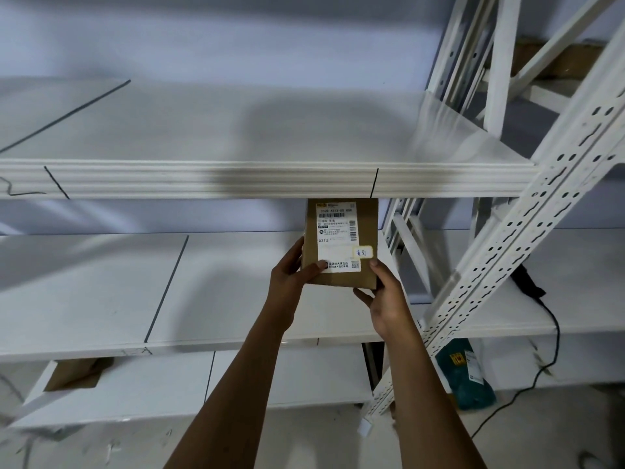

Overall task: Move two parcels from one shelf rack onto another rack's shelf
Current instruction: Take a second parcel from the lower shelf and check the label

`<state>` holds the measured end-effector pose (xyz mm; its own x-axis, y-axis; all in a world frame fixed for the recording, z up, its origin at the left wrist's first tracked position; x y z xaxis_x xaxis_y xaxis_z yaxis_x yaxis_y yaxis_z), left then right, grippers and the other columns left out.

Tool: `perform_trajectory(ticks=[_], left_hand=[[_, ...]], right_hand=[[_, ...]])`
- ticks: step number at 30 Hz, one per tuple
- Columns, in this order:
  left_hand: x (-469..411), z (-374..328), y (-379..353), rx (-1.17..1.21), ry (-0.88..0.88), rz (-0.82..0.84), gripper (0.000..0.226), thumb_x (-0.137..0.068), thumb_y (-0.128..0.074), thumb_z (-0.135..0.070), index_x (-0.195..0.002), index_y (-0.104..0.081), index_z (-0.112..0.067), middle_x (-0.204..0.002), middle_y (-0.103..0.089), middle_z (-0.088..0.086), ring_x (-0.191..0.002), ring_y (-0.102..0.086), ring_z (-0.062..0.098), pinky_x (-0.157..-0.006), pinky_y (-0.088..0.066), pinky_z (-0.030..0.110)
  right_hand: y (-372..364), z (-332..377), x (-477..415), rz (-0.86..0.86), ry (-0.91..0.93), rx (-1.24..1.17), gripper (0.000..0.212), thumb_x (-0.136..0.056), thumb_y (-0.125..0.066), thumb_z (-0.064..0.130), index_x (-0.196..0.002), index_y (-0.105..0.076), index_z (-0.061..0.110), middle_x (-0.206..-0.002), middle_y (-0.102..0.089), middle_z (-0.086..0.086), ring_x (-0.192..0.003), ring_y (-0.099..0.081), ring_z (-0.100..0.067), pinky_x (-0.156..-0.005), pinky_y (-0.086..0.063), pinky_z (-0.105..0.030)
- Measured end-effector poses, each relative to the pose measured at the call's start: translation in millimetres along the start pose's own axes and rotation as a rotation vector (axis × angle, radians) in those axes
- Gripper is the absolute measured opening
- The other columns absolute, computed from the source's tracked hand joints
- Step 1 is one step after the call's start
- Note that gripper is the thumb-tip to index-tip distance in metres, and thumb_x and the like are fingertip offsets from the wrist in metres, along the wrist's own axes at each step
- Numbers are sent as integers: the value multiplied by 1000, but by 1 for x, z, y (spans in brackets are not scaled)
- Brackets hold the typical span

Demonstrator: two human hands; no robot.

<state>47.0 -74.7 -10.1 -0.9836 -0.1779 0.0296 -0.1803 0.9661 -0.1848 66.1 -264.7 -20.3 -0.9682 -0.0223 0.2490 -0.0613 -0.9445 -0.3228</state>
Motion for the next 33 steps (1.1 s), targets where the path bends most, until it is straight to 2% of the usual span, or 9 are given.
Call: perform_trajectory(ticks=[4, 9, 15, 26, 33], left_hand=[[1, -3, 2, -27, -33, 20, 73, -85, -82, -24, -153, -57, -30, -140, -74, -4, -131, -69, 23, -110, -58, 47], [3, -2, 4, -32, -50, 40, 70, -92, -79, -8, -155, -56, -28, -141, -74, -4, -131, -69, 23, -108, -59, 46], [5, 3, 6, -39, -27, 18, 71, -91, -78, -7, -156, -56, -27, -141, -74, -4, -130, -70, 24, -109, -58, 48], [6, 0, 1, -81, -15, 8, 70, -92, -79, -8, -156, -55, -27, -142, -74, -3, -132, -69, 24, -109, -58, 50], [12, -7, -5, -89, -20, 14, 70, -93, -78, -9, -156, -54, -27, -142, -73, -3, -132, -69, 24, -107, -60, 45]], right_hand=[[0, 1, 3, 25, 9, -99, 31, -101, -54, 25, -129, -67, 22, -130, -73, -11, -127, -63, -28, -103, -51, -43], [0, 1, 5, 36, 29, -151, 29, -100, -51, 16, -120, -71, 22, -118, -77, -7, -121, -65, -27, -98, -52, -40], [1, -1, 6, 40, 26, -153, 29, -100, -51, 16, -118, -72, 23, -115, -79, -4, -121, -65, -28, -93, -53, -39], [6, -1, 10, 39, 25, -164, 29, -100, -52, 19, -120, -72, 24, -121, -77, -7, -126, -63, -30, -99, -52, -41], [9, 3, 12, 37, 18, -159, 28, -99, -54, 19, -121, -71, 23, -118, -78, -6, -121, -65, -27, -94, -53, -38]])
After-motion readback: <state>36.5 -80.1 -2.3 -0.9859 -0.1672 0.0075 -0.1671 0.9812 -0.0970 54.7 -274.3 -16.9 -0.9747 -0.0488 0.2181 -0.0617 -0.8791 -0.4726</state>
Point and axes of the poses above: each hand's wrist, its own x-axis away from the middle knuckle, its own y-axis out of the back of the hand, z = x × y, the point moved 6 cm from there along -x, towards the middle knuckle
